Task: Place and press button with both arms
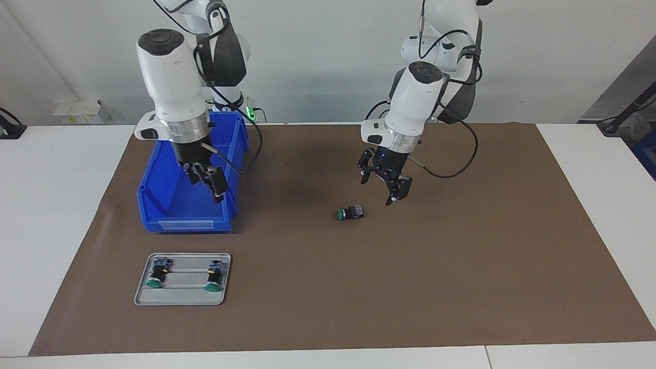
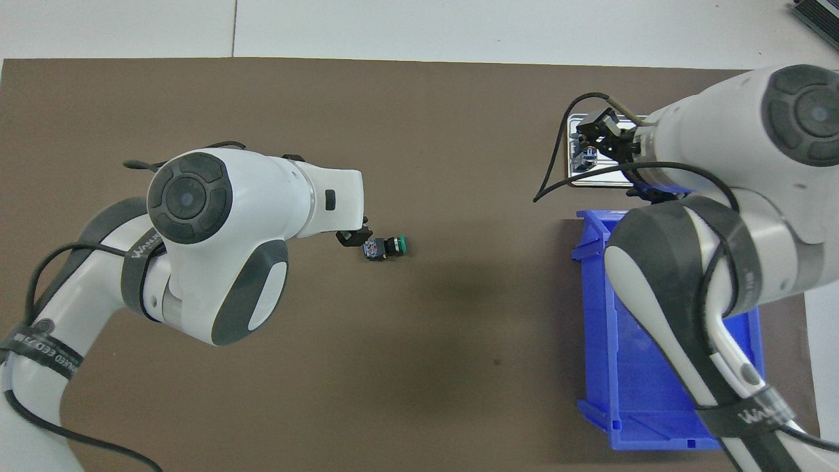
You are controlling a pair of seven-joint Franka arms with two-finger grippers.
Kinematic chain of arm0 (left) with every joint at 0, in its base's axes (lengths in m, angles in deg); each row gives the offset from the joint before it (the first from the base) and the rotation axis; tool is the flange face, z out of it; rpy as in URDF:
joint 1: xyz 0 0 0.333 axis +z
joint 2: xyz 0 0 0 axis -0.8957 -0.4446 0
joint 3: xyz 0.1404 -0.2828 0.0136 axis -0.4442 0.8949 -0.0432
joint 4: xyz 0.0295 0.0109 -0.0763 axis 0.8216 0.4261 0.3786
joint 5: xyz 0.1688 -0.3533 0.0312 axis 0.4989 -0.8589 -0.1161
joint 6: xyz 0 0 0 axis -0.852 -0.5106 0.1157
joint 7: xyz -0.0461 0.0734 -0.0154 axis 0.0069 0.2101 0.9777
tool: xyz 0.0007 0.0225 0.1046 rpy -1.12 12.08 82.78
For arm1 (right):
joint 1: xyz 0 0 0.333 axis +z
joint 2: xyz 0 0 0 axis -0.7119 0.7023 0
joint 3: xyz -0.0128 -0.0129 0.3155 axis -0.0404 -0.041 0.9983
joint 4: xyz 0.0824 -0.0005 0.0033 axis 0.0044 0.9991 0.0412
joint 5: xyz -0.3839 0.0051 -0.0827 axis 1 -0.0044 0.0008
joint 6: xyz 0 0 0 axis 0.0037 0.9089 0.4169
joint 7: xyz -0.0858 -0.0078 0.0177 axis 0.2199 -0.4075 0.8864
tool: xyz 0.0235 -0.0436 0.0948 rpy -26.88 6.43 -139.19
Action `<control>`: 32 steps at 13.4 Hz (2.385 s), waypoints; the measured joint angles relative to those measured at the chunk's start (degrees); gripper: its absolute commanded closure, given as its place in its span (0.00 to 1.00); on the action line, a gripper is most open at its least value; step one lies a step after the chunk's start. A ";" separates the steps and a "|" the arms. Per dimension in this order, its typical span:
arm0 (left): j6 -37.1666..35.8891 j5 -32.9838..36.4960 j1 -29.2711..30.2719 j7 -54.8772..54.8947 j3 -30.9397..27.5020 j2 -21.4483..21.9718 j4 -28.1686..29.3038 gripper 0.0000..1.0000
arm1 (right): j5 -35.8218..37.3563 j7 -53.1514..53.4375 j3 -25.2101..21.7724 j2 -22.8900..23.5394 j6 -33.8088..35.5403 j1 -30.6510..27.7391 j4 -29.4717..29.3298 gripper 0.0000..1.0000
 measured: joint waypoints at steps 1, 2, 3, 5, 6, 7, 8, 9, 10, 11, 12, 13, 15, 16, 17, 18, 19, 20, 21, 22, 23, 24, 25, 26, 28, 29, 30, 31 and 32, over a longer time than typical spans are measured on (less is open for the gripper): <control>0.15 0.00 -0.05 3.08 0.00 -0.02 0.74 0.00 | -0.02 -4.65 -0.01 -0.81 1.22 -1.38 -0.01 0.00; 0.39 0.00 -0.37 5.06 -0.01 -0.16 1.31 0.00 | -0.02 -9.24 -0.03 -1.74 2.68 -2.58 -0.04 0.00; 1.73 0.00 -1.34 5.93 -0.04 -0.97 1.94 0.00 | -0.02 -14.74 -0.05 -2.77 4.83 -3.75 -0.14 0.00; 6.04 0.00 -3.57 6.08 -0.08 -4.57 2.73 0.00 | -0.03 -25.28 -0.09 -4.35 10.16 -5.80 -1.11 0.00; 8.18 0.01 -4.42 6.23 -0.10 -6.89 2.71 0.00 | -0.08 -28.63 -0.13 -4.91 12.24 -6.72 -1.91 0.00; 10.14 0.02 -5.08 6.36 -0.18 -9.03 2.65 0.00 | -0.14 -30.10 -0.16 -5.20 13.11 -7.18 -2.45 0.00; 11.66 0.02 -5.43 6.46 -0.19 -10.70 2.59 0.00 | -0.16 -30.49 -0.16 -5.26 13.24 -7.29 -2.67 0.00; 12.60 0.03 -5.54 6.63 -0.20 -11.86 2.48 0.00 | -0.18 -30.53 -0.05 -5.25 13.23 -7.19 -2.68 0.00; 13.05 0.35 -5.55 7.02 -0.23 -12.42 2.28 0.00 | -0.18 -30.53 0.12 -5.23 13.23 -6.93 -2.68 0.00; 13.35 1.03 -5.55 7.51 -0.28 -12.70 2.16 0.00 | -0.18 -30.53 0.26 -5.22 13.23 -6.70 -2.68 0.00; 13.55 1.56 -5.56 7.75 -0.28 -12.94 2.14 0.00 | -0.18 -30.53 0.38 -5.22 13.24 -6.69 -2.68 0.00; 13.67 1.78 -5.61 7.94 -0.28 -13.14 2.14 0.00 | -0.18 -30.53 0.38 -5.22 13.47 -6.71 -2.76 0.00; 14.75 1.89 -5.82 8.02 -0.29 -13.56 2.13 0.00 | -0.19 -30.58 0.34 -5.16 16.61 -6.88 -4.26 0.00; 15.71 1.90 -5.92 8.04 -0.29 -13.92 2.13 0.00 | -0.19 -30.69 0.31 -5.17 17.84 -7.02 -5.20 0.00; 16.15 1.91 -6.02 8.04 -0.28 -14.33 2.13 0.00 | -0.19 -31.30 0.29 -5.16 18.60 -7.16 -5.76 0.00; 16.44 1.92 -6.04 8.05 -0.29 -14.76 2.13 0.00 | -0.19 -32.47 0.28 -5.13 19.64 -7.35 -6.18 0.00; 16.72 1.95 -6.04 8.06 -0.29 -15.10 2.13 0.00 | -0.19 -33.41 0.26 -5.07 21.45 -7.48 -6.91 0.00; 16.88 1.96 -6.04 8.07 -0.29 -15.33 2.13 0.00 | -0.19 -33.85 0.26 -5.01 23.11 -7.48 -8.07 0.00; 16.90 1.96 -6.04 8.07 -0.29 -15.41 2.13 0.00 | -0.24 -33.92 0.28 -4.98 23.80 -7.48 -8.83 0.00; 16.92 1.97 -6.04 8.07 -0.30 -15.41 2.12 0.00 | -0.42 -33.92 0.27 -4.96 24.07 -7.48 -8.98 0.00; 16.92 1.97 -6.04 8.07 -0.30 -15.42 2.12 0.00 | -0.77 -33.92 0.28 -4.83 24.14 -7.48 -8.94 0.00; 16.92 1.97 -6.04 8.07 -0.30 -15.47 2.12 0.00 | -0.90 -34.07 0.28 -4.66 24.15 -7.48 -8.82 0.00; 16.92 1.97 -6.04 8.07 -0.31 -15.60 2.12 0.00 | -0.95 -34.79 0.29 -4.55 24.15 -7.47 -8.64 0.00; 16.96 1.98 -6.04 8.07 -0.32 -15.77 2.12 0.00 | -0.99 -35.94 0.32 -4.50 24.15 -7.42 -8.49 0.00; 17.92 1.99 -6.05 8.08 -0.32 -16.16 2.20 0.00 | -1.03 -38.39 0.37 -4.50 24.15 -7.21 -8.39 0.00; 18.37 2.00 -6.05 8.08 -0.32 -16.37 2.23 0.00 | -1.03 -39.42 0.39 -4.50 24.15 -7.14 -8.30 0.00; 18.68 2.00 -6.06 8.08 -0.32 -16.57 2.23 0.00 | -1.03 -39.88 0.39 -4.50 24.15 -7.05 -8.23 0.00; 18.91 2.01 -6.07 8.08 -0.32 -16.73 2.23 0.00 | -1.03 -39.95 0.40 -4.50 24.15 -6.92 -8.18 0.00; 18.98 2.02 -6.10 8.08 -0.31 -16.82 2.23 0.00 | -1.03 -39.95 0.40 -4.50 24.15 -6.81 -8.13 0.00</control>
